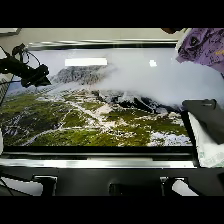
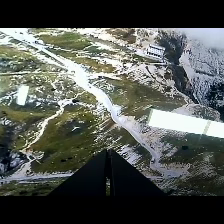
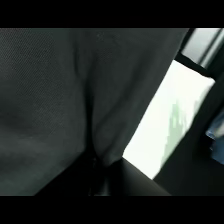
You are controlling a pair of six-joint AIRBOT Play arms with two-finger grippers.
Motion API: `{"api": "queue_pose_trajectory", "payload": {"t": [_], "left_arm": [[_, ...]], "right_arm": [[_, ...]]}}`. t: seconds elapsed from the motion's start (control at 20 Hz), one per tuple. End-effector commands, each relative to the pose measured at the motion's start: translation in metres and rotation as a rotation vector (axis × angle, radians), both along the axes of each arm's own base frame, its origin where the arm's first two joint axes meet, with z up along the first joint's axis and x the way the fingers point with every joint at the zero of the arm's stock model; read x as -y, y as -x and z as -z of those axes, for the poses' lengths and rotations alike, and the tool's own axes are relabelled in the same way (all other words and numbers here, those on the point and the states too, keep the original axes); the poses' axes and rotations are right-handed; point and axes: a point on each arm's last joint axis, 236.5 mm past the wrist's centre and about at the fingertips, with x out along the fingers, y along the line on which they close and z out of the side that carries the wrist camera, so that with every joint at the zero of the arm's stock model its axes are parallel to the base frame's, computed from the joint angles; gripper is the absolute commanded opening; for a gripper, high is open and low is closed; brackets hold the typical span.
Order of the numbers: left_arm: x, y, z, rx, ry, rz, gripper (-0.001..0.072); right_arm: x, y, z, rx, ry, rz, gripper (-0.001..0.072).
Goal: Fold the clothes and pants, and hang the long-sleeved shirts on hangers.
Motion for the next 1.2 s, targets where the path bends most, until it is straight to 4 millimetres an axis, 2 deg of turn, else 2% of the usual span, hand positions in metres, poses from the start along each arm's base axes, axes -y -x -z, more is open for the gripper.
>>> {"api": "queue_pose_trajectory", "payload": {"t": [0.0,0.35,0.5,0.8,0.85,0.9,0.95,1.0,1.05,1.1,1.15], "left_arm": [[0.0,0.0,0.0,0.001,0.0,0.001,0.0017],[0.0,0.0,0.0,0.001,0.0,0.001,0.0017],[0.0,0.0,0.0,0.001,-0.001,0.001,0.0017],[0.0,0.0,0.0,0.002,-0.001,0.001,0.0017],[0.0,0.0,0.0,0.003,-0.001,0.0,0.0017],[0.0,0.0,0.0,0.003,-0.001,0.0,0.0017],[0.0,0.0,0.0,0.002,-0.001,0.001,0.0017],[0.0,0.0,0.0,0.003,-0.001,0.001,0.0017],[0.0,0.0,0.0,0.002,-0.001,0.0,0.0017],[-0.001,0.0,0.0,0.002,-0.001,-0.001,0.0017],[-0.002,0.0,0.0,0.002,-0.002,-0.004,0.0017]], "right_arm": [[-0.004,0.037,0.022,-0.123,0.014,-0.001,0.0035],[0.004,0.051,0.023,-0.186,0.05,0.002,0.0033],[-0.003,0.059,0.027,-0.214,0.027,0.026,0.0034],[-0.017,0.074,0.048,-0.264,-0.019,0.033,0.0037],[-0.018,0.075,0.05,-0.268,-0.022,0.035,0.0098],[-0.019,0.076,0.05,-0.27,-0.025,0.036,0.0255],[-0.018,0.075,0.049,-0.267,-0.022,0.034,0.0377],[-0.017,0.072,0.048,-0.257,-0.023,0.032,0.0393],[-0.018,0.058,0.046,-0.198,-0.033,0.016,0.0379],[-0.022,0.034,0.043,-0.11,-0.059,-0.028,0.0371],[-0.028,0.001,0.037,0.019,-0.092,-0.091,0.0297]]}}
